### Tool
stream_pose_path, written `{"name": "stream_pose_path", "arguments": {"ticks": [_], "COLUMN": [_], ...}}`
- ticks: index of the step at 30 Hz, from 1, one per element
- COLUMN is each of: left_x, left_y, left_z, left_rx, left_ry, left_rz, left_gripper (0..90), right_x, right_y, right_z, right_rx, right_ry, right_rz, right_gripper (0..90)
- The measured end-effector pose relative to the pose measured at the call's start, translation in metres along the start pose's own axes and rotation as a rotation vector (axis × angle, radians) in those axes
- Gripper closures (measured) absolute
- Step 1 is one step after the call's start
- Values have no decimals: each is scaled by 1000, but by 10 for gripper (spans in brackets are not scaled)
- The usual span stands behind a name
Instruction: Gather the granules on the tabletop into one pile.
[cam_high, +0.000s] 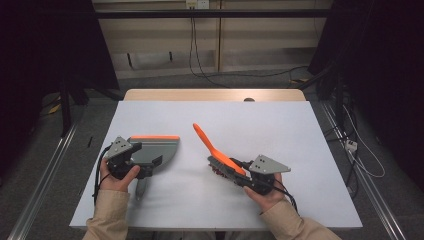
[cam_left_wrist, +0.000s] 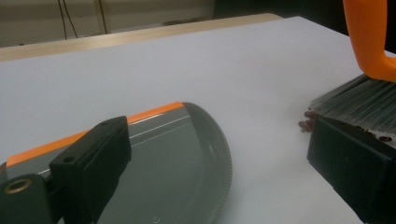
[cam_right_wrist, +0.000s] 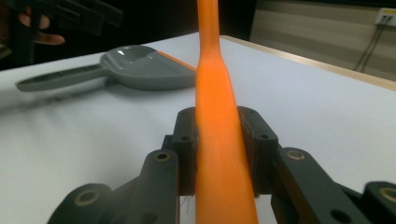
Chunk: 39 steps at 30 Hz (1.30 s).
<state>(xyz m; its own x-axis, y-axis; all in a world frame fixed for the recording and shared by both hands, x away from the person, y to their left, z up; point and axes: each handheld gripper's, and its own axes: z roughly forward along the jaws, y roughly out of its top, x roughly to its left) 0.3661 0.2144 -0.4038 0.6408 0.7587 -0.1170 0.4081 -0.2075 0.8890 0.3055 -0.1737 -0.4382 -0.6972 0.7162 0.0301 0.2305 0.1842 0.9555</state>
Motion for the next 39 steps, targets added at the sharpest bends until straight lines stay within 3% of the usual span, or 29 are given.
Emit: {"name": "stream_pose_path", "arguments": {"ticks": [2, 7, 14, 18, 23, 28, 31, 33, 37, 39], "left_x": [-1, 1, 4, 3, 1, 0, 0, 0, 1, 2], "left_y": [0, 0, -1, -1, -1, -1, 0, 0, -1, -1], "left_z": [0, 0, -1, -1, 0, 1, 0, 0, 0, -1], "left_rx": [-1, -3, -5, -3, -2, 2, 1, 1, 0, 3], "left_ry": [-2, 0, -1, -2, -4, -6, -9, -10, -9, -9], "left_rz": [1, -5, -10, -8, -6, -5, 1, 2, -8, -3], "left_gripper": [61, 61, 61, 61, 61, 61, 61, 61, 62, 63], "right_x": [2, 7, 2, -3, -4, 0, 7, 10, 5, 2], "right_y": [-4, -5, 2, 6, 14, 3, -5, -5, -1, 2], "right_z": [3, 21, 41, 40, 25, 13, 19, 27, 42, 47], "right_rx": [4, 0, -27, -34, -54, -46, -23, -20, -34, -42], "right_ry": [-5, -35, -61, -55, -54, -59, -56, -66, -78, -72], "right_rz": [13, -24, -24, 13, 3, 23, 15, -29, -24, 7], "right_gripper": [708, 708, 708, 708, 708, 707, 708, 708, 708, 708]}}
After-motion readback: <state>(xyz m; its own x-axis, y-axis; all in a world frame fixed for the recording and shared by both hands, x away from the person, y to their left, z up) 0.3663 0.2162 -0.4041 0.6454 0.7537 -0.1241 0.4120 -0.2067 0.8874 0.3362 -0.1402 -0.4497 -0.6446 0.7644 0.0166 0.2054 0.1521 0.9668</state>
